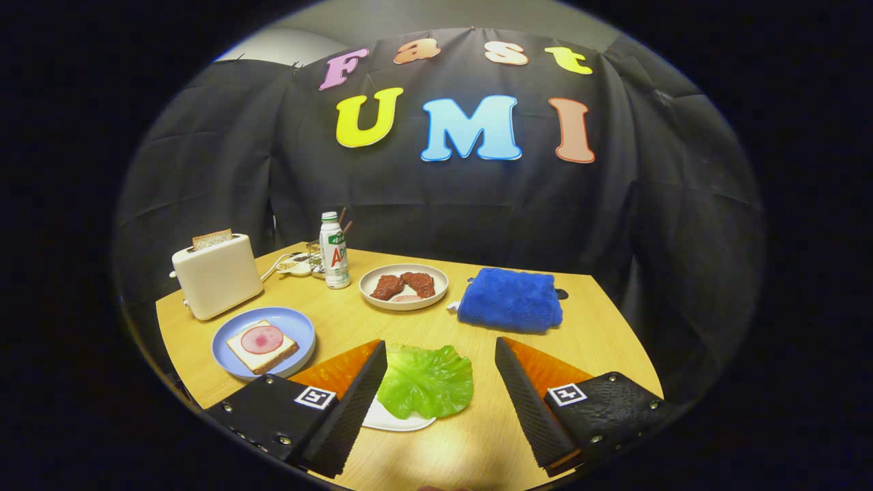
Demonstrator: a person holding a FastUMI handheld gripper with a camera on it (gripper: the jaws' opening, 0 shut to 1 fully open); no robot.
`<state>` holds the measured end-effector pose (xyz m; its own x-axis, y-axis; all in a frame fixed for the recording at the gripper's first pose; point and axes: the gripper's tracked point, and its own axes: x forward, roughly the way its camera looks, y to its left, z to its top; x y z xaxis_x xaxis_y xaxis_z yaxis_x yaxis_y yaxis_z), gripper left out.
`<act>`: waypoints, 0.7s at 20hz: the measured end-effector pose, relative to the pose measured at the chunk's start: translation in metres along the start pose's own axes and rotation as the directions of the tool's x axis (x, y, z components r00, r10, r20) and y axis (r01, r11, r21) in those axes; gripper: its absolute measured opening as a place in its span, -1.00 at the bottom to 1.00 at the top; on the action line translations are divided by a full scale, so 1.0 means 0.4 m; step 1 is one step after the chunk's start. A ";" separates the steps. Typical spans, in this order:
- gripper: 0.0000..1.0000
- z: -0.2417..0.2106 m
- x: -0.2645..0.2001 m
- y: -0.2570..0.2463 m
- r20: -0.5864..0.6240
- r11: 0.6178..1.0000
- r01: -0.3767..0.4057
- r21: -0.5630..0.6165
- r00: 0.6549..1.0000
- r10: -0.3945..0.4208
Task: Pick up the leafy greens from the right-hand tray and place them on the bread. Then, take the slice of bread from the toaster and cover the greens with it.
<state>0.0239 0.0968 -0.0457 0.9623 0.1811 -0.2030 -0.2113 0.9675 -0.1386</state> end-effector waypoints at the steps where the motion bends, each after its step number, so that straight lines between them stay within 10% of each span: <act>1: 0.95 -0.002 0.007 0.004 -0.006 1.000 -0.001 -0.008 1.000 0.001; 14: 0.95 -0.041 0.077 0.075 -0.103 0.998 -0.039 -0.051 0.994 0.034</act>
<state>0.0442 0.1286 -0.0721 0.9320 0.1944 -0.3061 -0.2572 0.9494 -0.1803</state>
